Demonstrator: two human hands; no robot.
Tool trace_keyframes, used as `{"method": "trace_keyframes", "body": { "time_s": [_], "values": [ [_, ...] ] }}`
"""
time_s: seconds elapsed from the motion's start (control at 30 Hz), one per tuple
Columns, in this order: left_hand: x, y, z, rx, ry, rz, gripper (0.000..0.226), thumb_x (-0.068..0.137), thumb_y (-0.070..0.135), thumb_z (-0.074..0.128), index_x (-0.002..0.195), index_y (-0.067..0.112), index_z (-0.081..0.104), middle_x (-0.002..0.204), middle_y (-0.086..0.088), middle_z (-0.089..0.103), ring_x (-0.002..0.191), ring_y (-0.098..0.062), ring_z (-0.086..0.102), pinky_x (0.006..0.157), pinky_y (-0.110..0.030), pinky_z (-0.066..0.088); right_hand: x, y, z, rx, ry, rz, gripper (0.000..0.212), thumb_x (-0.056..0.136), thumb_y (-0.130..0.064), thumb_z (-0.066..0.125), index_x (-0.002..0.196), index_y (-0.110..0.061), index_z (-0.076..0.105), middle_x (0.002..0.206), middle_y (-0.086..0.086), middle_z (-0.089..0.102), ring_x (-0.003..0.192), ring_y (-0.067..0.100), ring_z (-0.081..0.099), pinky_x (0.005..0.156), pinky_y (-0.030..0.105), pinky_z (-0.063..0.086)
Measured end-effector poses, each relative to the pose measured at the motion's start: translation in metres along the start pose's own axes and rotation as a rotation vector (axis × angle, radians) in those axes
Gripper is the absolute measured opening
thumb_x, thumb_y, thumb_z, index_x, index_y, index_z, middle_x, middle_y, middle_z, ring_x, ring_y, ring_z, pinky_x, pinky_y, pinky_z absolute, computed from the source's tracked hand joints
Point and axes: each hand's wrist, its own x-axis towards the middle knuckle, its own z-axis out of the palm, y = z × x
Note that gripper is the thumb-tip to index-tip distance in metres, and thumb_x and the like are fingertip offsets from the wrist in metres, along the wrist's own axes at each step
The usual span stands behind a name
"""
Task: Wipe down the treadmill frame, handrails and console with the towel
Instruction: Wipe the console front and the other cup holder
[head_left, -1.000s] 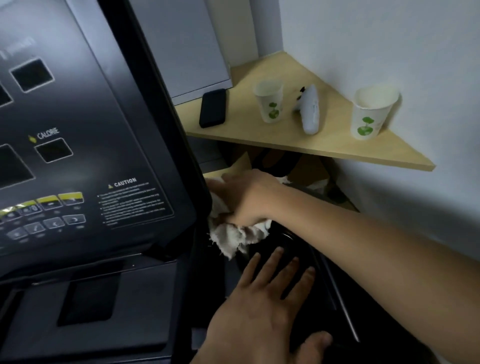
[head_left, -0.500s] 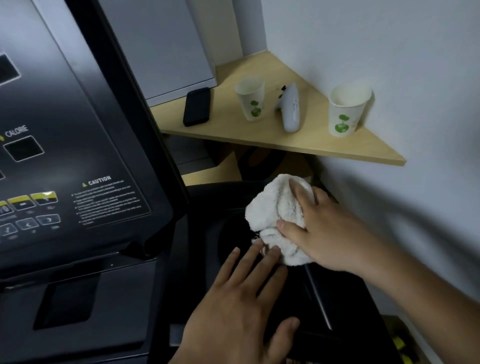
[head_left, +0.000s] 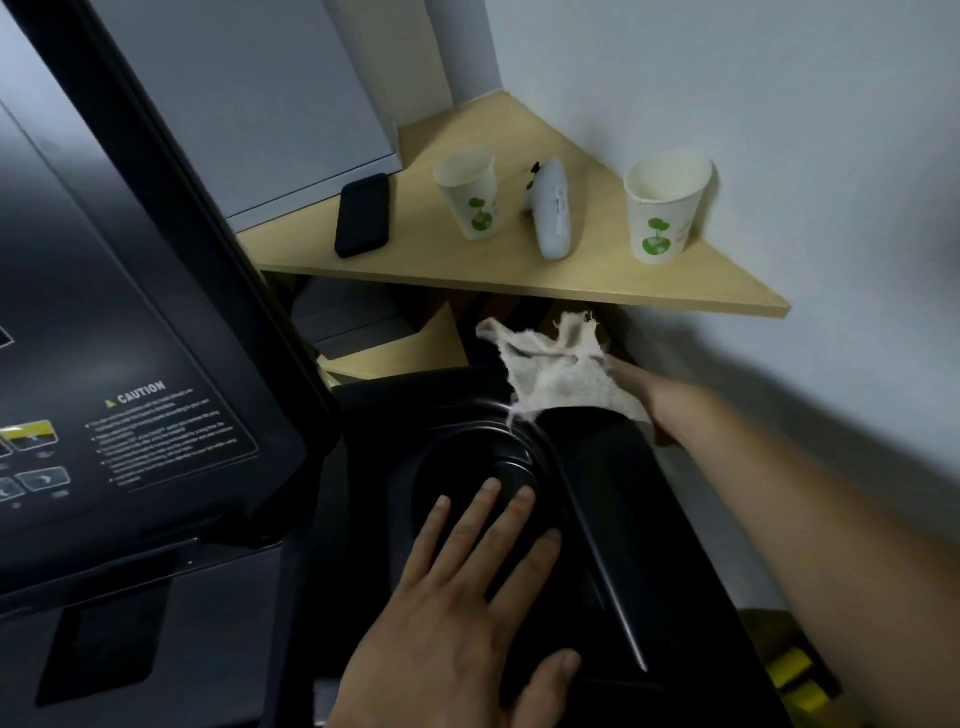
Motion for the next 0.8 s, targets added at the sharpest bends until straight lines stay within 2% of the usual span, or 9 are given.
{"method": "trace_keyframes", "body": {
  "time_s": [0.1, 0.2, 0.27, 0.33, 0.43, 0.53, 0.63, 0.7, 0.8],
  "values": [
    [-0.001, -0.001, -0.001, -0.005, 0.044, 0.005, 0.070, 0.086, 0.067, 0.044, 0.141, 0.025, 0.049, 0.155, -0.005, 0.042, 0.146, -0.025, 0.032, 0.109, -0.047, 0.028, -0.006, 0.004, 0.000, -0.086, 0.081, -0.009, 0.047, 0.103, -0.041, 0.036, 0.127, -0.006, 0.057, 0.132, 0.018, 0.056, 0.119, 0.029, 0.053, 0.094, 0.023, 0.043],
    [-0.001, 0.001, -0.001, -0.007, 0.117, 0.004, 0.068, 0.091, 0.064, 0.040, 0.143, 0.021, 0.046, 0.155, -0.008, 0.040, 0.146, -0.027, 0.033, 0.111, -0.050, 0.028, -0.030, 0.002, 0.011, -0.516, 0.103, -0.091, 0.033, 0.096, -0.051, 0.037, 0.102, -0.028, 0.060, 0.099, -0.003, 0.064, 0.091, 0.013, 0.060, 0.075, 0.030, 0.044],
    [-0.002, 0.002, -0.001, -0.005, 0.159, 0.010, 0.067, 0.094, 0.064, 0.035, 0.145, 0.020, 0.044, 0.156, -0.012, 0.038, 0.146, -0.029, 0.032, 0.111, -0.052, 0.028, -0.049, 0.018, 0.029, -0.998, 0.240, -0.376, 0.044, 0.089, -0.053, 0.046, 0.126, -0.029, 0.048, 0.121, 0.004, 0.055, 0.108, 0.027, 0.056, 0.078, 0.035, 0.046],
    [-0.002, 0.003, -0.002, 0.000, 0.204, 0.026, 0.066, 0.095, 0.063, 0.036, 0.142, 0.018, 0.045, 0.156, -0.014, 0.036, 0.146, -0.031, 0.031, 0.113, -0.052, 0.027, -0.065, 0.032, 0.058, -1.297, 0.376, -0.453, 0.077, 0.086, -0.055, 0.049, 0.150, -0.027, 0.016, 0.151, 0.020, 0.021, 0.129, 0.046, 0.033, 0.094, 0.056, 0.040],
    [-0.003, 0.005, -0.002, 0.015, 0.244, 0.010, 0.065, 0.089, 0.059, 0.048, 0.138, 0.016, 0.048, 0.154, -0.015, 0.036, 0.146, -0.032, 0.031, 0.116, -0.052, 0.025, -0.060, 0.031, 0.064, -1.390, 0.405, -0.434, 0.089, 0.087, -0.059, 0.043, 0.149, -0.027, -0.012, 0.155, 0.021, -0.004, 0.133, 0.050, 0.020, 0.101, 0.059, 0.033],
    [-0.004, 0.008, -0.001, 0.001, 0.217, -0.036, 0.069, 0.085, 0.057, 0.052, 0.139, 0.015, 0.048, 0.154, -0.017, 0.039, 0.146, -0.030, 0.030, 0.116, -0.051, 0.025, -0.039, 0.016, 0.038, -1.216, 0.202, -0.601, 0.083, 0.084, -0.061, 0.049, 0.150, -0.036, 0.004, 0.156, 0.004, 0.012, 0.137, 0.034, 0.026, 0.105, 0.048, 0.036],
    [-0.003, 0.010, -0.001, -0.029, 0.232, -0.033, 0.055, 0.085, 0.055, 0.053, 0.119, 0.014, 0.064, 0.147, -0.016, 0.048, 0.142, -0.029, 0.037, 0.112, -0.052, 0.030, -0.037, 0.008, 0.015, -0.829, 0.042, -0.527, 0.068, 0.085, -0.060, 0.055, 0.144, -0.049, 0.025, 0.146, -0.015, 0.037, 0.132, 0.014, 0.042, 0.102, 0.038, 0.040],
    [-0.003, 0.009, 0.000, -0.028, 0.233, -0.031, 0.050, 0.088, 0.056, 0.050, 0.105, 0.015, 0.072, 0.139, -0.018, 0.055, 0.139, -0.030, 0.039, 0.111, -0.052, 0.030, -0.051, 0.018, 0.019, -0.829, 0.136, -0.420, 0.062, 0.089, -0.065, 0.042, 0.143, -0.048, 0.017, 0.144, -0.007, 0.038, 0.125, 0.021, 0.049, 0.097, 0.040, 0.044],
    [-0.002, 0.006, 0.002, -0.028, 0.266, -0.018, 0.051, 0.094, 0.059, 0.040, 0.116, 0.018, 0.061, 0.141, -0.017, 0.053, 0.139, -0.031, 0.038, 0.112, -0.053, 0.029, -0.070, 0.038, 0.053, -1.289, 0.475, -0.411, 0.076, 0.090, -0.067, 0.027, 0.148, -0.032, -0.009, 0.150, 0.018, 0.018, 0.116, 0.040, 0.047, 0.088, 0.045, 0.047]
  ]
}}
